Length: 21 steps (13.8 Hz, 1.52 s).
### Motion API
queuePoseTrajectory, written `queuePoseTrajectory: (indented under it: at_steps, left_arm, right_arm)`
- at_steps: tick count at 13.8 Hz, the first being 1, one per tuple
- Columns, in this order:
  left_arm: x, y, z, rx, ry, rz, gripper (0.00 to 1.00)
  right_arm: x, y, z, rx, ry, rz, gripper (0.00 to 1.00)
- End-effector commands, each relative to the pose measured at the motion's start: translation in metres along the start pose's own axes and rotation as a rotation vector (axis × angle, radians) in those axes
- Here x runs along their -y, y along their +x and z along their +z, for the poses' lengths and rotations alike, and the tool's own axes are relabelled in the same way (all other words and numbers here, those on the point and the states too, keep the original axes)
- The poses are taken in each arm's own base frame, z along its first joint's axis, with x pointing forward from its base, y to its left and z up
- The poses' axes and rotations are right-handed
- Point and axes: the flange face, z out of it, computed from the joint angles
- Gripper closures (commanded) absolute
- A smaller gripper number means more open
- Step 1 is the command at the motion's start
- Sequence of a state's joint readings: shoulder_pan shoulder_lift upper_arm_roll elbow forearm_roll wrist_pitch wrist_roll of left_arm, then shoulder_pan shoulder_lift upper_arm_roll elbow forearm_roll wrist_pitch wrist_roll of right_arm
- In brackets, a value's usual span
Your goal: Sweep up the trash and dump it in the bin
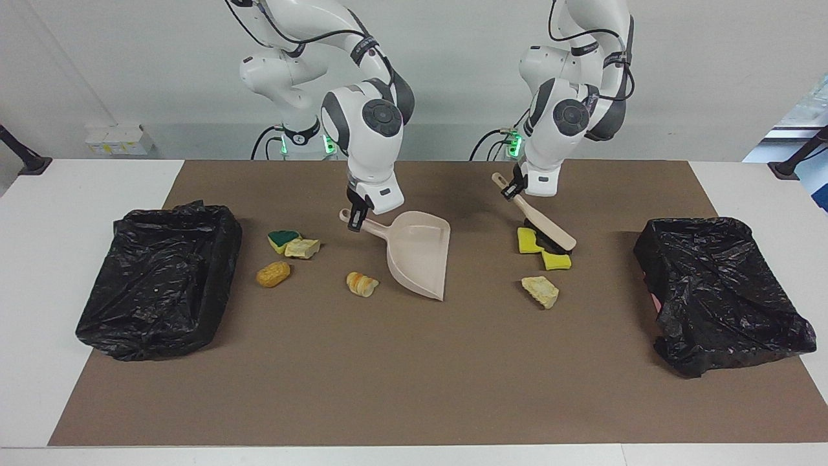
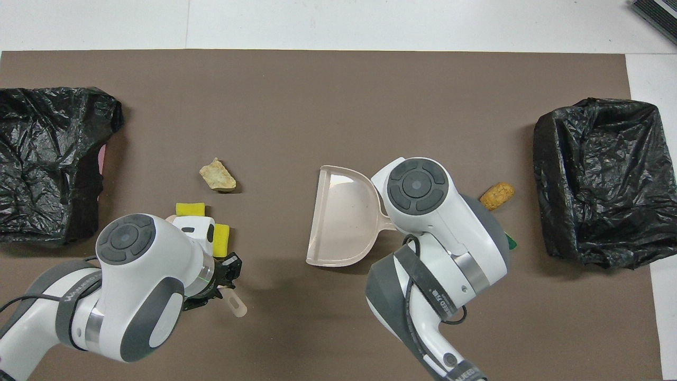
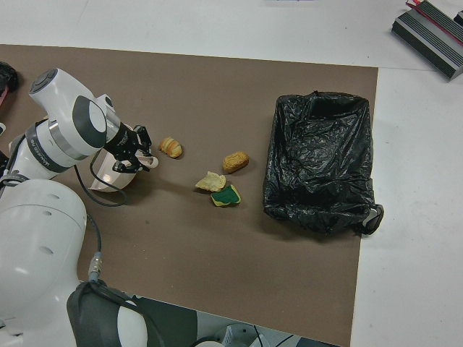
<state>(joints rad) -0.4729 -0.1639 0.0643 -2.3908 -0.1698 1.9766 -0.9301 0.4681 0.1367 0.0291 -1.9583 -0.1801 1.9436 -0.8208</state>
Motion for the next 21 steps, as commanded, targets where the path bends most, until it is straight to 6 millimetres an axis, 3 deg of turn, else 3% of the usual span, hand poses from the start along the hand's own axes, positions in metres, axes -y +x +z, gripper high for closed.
queuePoseTrajectory:
  at_steps: [1, 4, 8, 10, 12, 15, 18, 21]
  left_arm:
    - [0.016, 0.021, -0.007, -0.023, 0.058, 0.128, 1.0]
    - [0.027, 0.031, -0.008, -0.025, 0.088, 0.286, 1.0]
    - [0.024, 0.031, -0.008, -0.026, 0.084, 0.585, 1.0]
    - [0.017, 0.024, -0.008, -0.038, 0.082, 0.654, 1.0]
    - [0.0, -0.003, 0.001, -0.038, 0.101, 0.723, 1.0]
    - [-0.021, -0.022, 0.006, -0.053, 0.046, 0.757, 1.0]
    - [-0.053, -0.064, 0.024, -0.047, -0.002, 0.805, 1.0]
    - [-0.075, -0.1, 0.026, -0.044, -0.07, 0.782, 1.0]
  right_arm:
    - [0.008, -0.014, 0.009, -0.029, -0.047, -0.109, 1.0]
    - [-0.001, -0.023, 0.014, -0.027, -0.041, -0.154, 1.0]
    - [-0.012, -0.044, 0.022, -0.012, -0.005, -0.276, 1.0]
    - [-0.012, -0.046, 0.023, -0.012, 0.001, -0.29, 1.0]
    - [-0.011, -0.044, 0.024, -0.018, 0.002, -0.287, 1.0]
    - [-0.009, -0.044, 0.026, -0.025, -0.001, -0.267, 1.0]
    - [-0.005, -0.036, 0.03, -0.032, -0.014, -0.223, 1.0]
    - [-0.003, -0.028, 0.033, -0.044, -0.029, -0.201, 1.0]
